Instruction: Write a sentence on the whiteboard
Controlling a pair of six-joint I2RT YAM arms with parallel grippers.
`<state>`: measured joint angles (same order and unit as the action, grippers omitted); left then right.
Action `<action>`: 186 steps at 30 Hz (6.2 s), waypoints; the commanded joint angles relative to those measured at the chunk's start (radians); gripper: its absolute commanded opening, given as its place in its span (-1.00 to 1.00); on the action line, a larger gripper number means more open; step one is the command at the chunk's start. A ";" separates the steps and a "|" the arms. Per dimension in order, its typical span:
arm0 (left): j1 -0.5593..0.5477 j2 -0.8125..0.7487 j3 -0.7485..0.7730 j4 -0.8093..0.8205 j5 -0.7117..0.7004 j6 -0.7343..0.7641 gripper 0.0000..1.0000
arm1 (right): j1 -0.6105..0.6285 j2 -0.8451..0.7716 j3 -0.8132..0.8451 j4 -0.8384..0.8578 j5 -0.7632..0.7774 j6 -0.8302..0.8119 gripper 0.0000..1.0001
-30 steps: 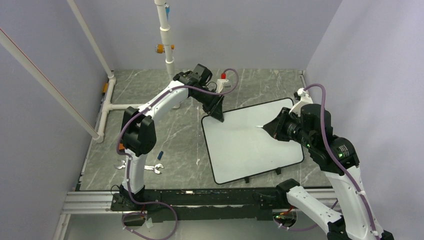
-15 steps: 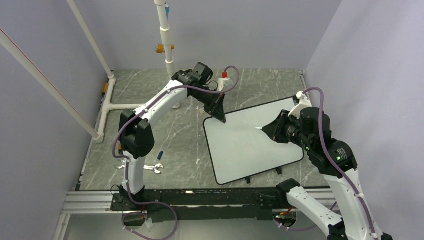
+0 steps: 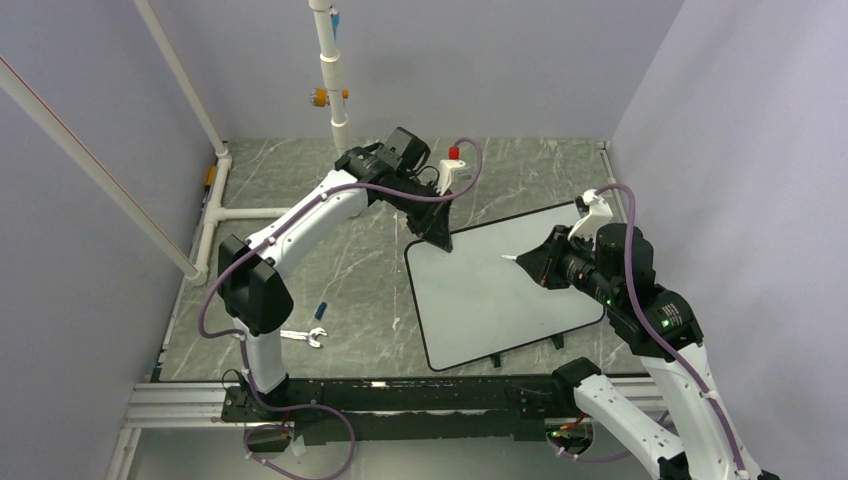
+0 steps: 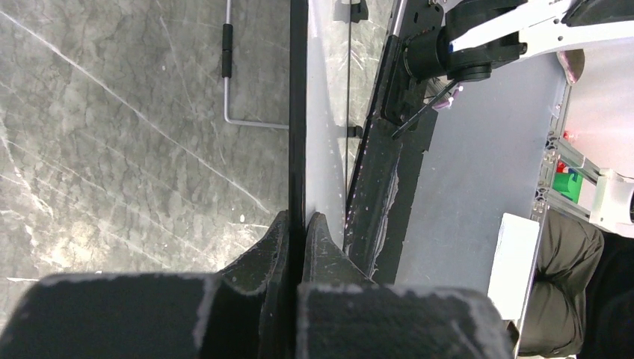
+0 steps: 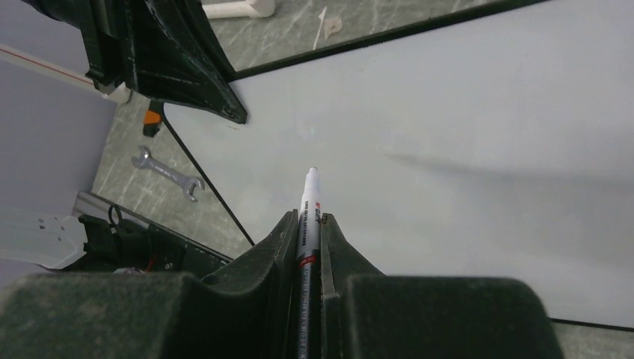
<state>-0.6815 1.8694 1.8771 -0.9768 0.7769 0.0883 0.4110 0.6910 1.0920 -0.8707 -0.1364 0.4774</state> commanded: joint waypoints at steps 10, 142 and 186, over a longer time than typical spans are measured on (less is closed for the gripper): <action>0.009 -0.122 -0.093 0.117 -0.262 0.089 -1.00 | 0.146 0.220 0.206 0.040 0.242 -0.073 -1.00; -0.009 -0.184 -0.168 0.140 -0.295 0.040 -1.00 | 0.996 0.479 -0.049 0.331 0.882 0.050 -1.00; 0.015 -0.291 -0.393 0.338 -0.553 -0.176 -1.00 | 1.023 0.005 -0.463 0.832 1.215 0.164 -1.00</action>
<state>-0.6933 1.5955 1.5070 -0.7124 0.5800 -0.1532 1.4189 0.7315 0.6468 -0.2119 1.0306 0.7128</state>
